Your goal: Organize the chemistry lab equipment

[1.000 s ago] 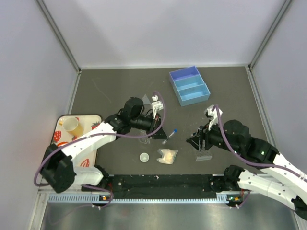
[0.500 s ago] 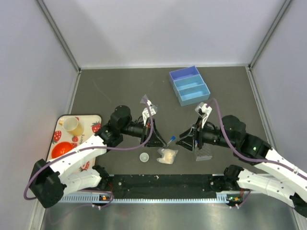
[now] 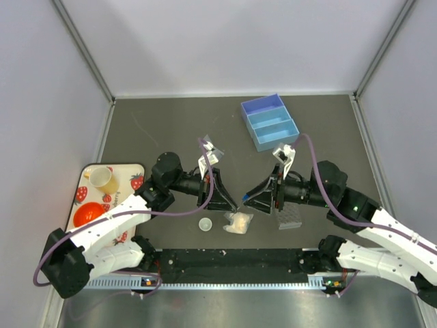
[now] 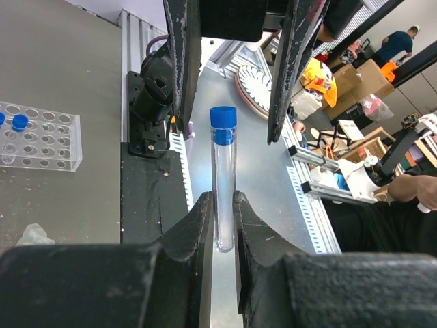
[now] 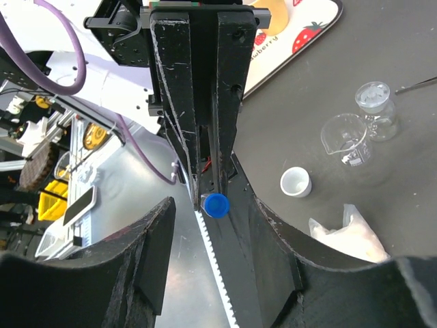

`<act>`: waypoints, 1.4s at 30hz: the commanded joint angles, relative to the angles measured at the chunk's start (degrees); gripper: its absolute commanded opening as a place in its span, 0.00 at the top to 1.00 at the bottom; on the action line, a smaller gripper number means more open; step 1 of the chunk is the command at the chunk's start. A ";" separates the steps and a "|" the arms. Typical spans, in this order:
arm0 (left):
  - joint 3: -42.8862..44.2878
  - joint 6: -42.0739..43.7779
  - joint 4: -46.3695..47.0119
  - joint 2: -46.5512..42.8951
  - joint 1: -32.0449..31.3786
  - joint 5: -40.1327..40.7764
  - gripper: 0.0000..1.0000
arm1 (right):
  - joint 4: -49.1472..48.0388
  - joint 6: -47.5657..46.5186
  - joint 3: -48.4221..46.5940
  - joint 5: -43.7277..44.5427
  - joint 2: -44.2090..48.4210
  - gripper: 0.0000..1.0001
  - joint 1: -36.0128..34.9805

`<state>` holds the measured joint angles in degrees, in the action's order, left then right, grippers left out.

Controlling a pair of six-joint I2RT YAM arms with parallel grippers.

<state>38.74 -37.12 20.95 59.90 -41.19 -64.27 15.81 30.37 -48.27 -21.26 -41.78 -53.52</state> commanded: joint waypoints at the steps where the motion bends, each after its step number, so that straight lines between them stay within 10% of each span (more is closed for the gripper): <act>1: -0.33 -0.58 4.19 -0.93 -0.21 -1.65 1.00 | -3.77 1.01 -0.24 -1.77 -0.58 0.54 -0.62; 26: 1.16 0.65 1.56 -0.75 -0.21 -1.03 1.00 | -4.21 1.18 -1.12 -2.12 -1.90 1.00 -0.71; 33: 3.00 3.37 -3.19 -0.66 -0.21 0.81 0.01 | -3.07 0.92 -0.86 -0.55 -1.12 1.00 -0.71; 42: 5.29 8.11 -12.15 -1.10 -0.21 4.76 0.01 | 9.57 -3.91 -4.55 9.89 2.93 1.00 -0.62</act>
<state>40.88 -32.73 12.73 59.88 -41.25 -61.89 18.94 29.89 -48.58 -18.79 -41.36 -53.52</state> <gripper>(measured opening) 0.987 0.047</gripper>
